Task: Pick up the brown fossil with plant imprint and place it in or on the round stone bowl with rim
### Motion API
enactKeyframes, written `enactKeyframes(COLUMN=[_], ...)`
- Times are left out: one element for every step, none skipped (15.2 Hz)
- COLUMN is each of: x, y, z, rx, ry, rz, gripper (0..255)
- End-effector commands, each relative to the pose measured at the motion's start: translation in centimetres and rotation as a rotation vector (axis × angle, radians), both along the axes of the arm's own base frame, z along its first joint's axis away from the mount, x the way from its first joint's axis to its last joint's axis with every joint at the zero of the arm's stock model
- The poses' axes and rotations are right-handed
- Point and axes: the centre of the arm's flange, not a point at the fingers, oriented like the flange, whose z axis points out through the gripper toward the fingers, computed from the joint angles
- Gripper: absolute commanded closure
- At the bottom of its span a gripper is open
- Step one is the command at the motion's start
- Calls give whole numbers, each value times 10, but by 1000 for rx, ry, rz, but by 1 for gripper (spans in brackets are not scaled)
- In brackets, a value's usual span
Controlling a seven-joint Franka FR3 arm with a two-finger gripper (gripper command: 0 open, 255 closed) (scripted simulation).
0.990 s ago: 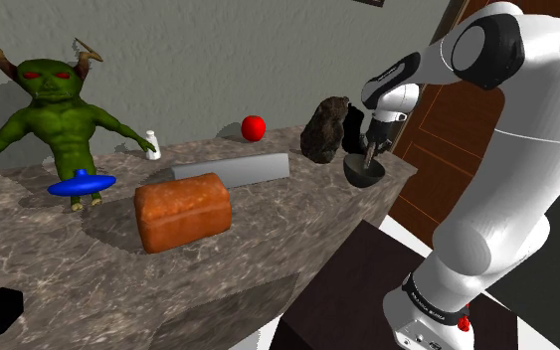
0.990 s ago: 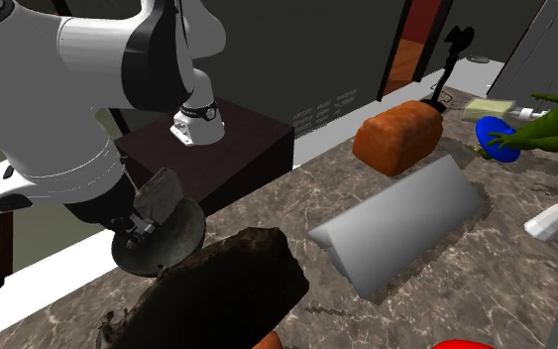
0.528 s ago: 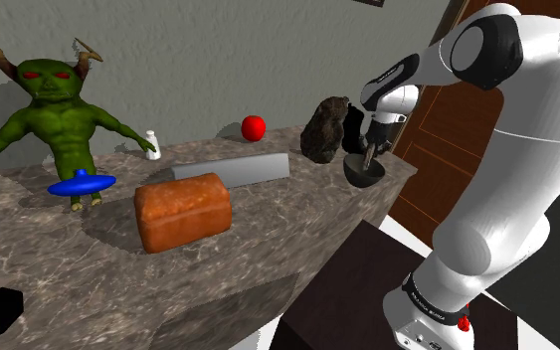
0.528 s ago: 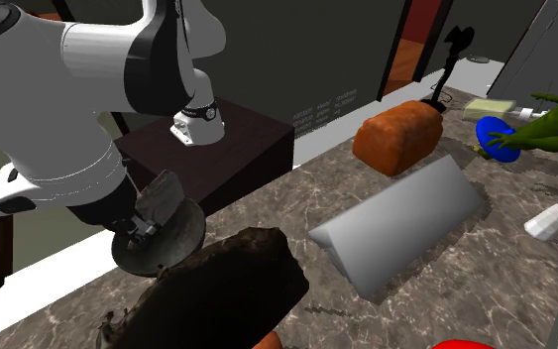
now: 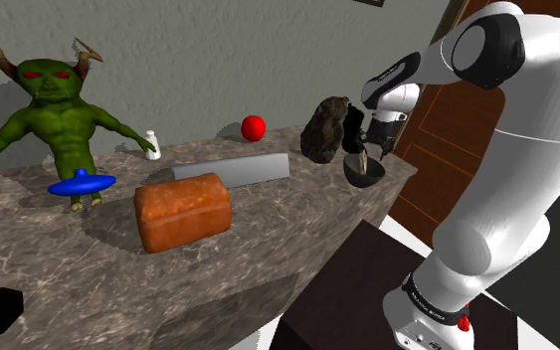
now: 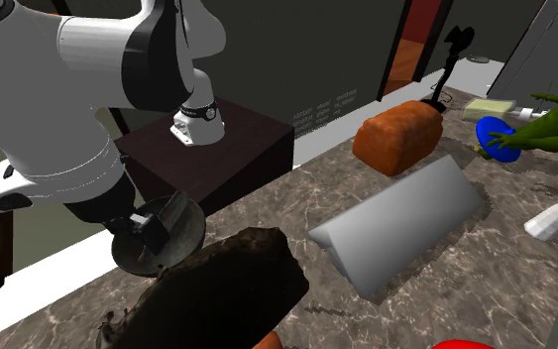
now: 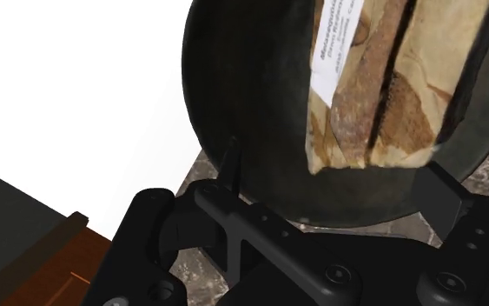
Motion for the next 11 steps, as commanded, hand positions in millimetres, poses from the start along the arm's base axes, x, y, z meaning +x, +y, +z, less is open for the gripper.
enactKeyframes(x=[1,2,3,3,3,3,3,3,3,3,3], y=[-1,-1,-1,-1,-1,-1,-1,-1,-1,-1,-1], z=[20,33,44,44,44,44,44,44,44,44,44], rx=[0,0,0,0,0,0,0,0,0,0,0], ry=[0,0,0,0,0,0,0,0,0,0,0], rz=[0,0,0,0,0,0,0,0,0,0,0], gripper=[0,0,0,0,0,0,0,0,0,0,0])
